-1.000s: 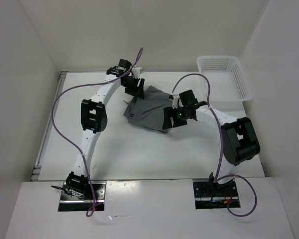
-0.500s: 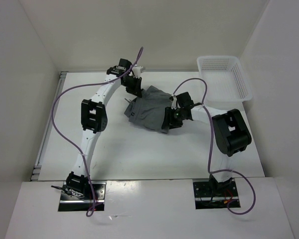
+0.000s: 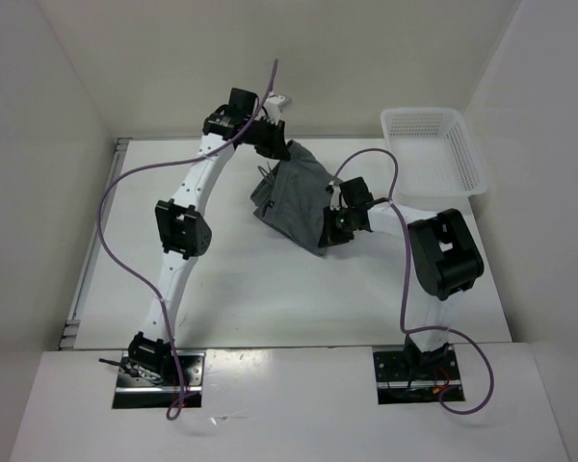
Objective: Fold and stack the shorts
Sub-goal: Fold the shorts
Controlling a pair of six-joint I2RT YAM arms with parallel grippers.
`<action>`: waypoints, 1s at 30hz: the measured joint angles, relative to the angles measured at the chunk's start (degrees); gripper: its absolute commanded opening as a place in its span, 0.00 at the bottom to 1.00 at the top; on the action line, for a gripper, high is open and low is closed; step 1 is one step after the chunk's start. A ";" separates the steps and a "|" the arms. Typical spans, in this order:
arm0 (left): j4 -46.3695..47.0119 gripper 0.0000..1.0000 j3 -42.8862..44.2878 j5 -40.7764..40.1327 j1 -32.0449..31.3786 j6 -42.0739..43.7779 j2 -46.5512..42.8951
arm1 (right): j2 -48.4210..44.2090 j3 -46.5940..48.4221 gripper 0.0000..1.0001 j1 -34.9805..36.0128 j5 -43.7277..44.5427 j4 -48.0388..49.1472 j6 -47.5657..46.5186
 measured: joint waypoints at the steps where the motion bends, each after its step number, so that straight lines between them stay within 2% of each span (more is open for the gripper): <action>1: 0.20 0.17 0.96 0.66 -0.22 0.00 0.04 | 0.00 0.00 0.10 0.00 0.00 0.02 -0.50; 5: 2.25 0.21 7.43 1.25 -0.72 0.02 2.47 | 0.00 0.00 0.22 0.00 -0.04 0.04 -1.92; 6: 3.10 0.22 8.92 0.72 -0.79 0.04 3.50 | 0.00 0.00 0.34 0.00 -0.07 0.00 -2.21; 9: 5.11 0.29 9.57 -1.53 -0.74 0.07 5.60 | -0.20 0.00 0.57 0.00 -0.61 -0.35 -2.60; 12: 5.35 0.38 8.61 -4.07 -0.70 0.07 7.78 | -1.14 0.00 0.70 0.00 -0.87 -0.70 -3.23; 13: 5.35 0.45 8.55 -4.98 -0.72 0.13 8.55 | -1.27 0.00 0.72 0.00 -0.70 -0.83 -3.32; 16: 5.18 0.59 8.55 -7.80 -0.63 0.20 10.67 | -2.10 0.72 0.76 0.00 0.09 -2.67 -4.83; 17: 4.94 0.67 8.52 -8.61 -0.61 0.13 10.97 | -2.36 1.31 0.76 0.00 0.59 -3.76 -5.51; 21: 4.15 0.79 8.39 -9.88 -0.09 0.20 10.75 | -4.15 4.33 0.78 -0.28 2.05 -6.67 -7.26; 24: 3.26 0.80 4.59 -9.42 0.46 0.09 8.15 | -6.58 4.70 0.78 -0.96 3.26 -6.80 -7.54; 25: 2.75 0.80 1.77 -9.09 0.74 0.09 6.47 | -7.08 4.72 0.75 -1.27 3.82 -6.69 -7.50; 30: 1.79 0.80 -20.09 -7.98 1.70 0.02 -5.25 | -5.40 6.80 0.61 -3.32 8.59 -6.34 -6.88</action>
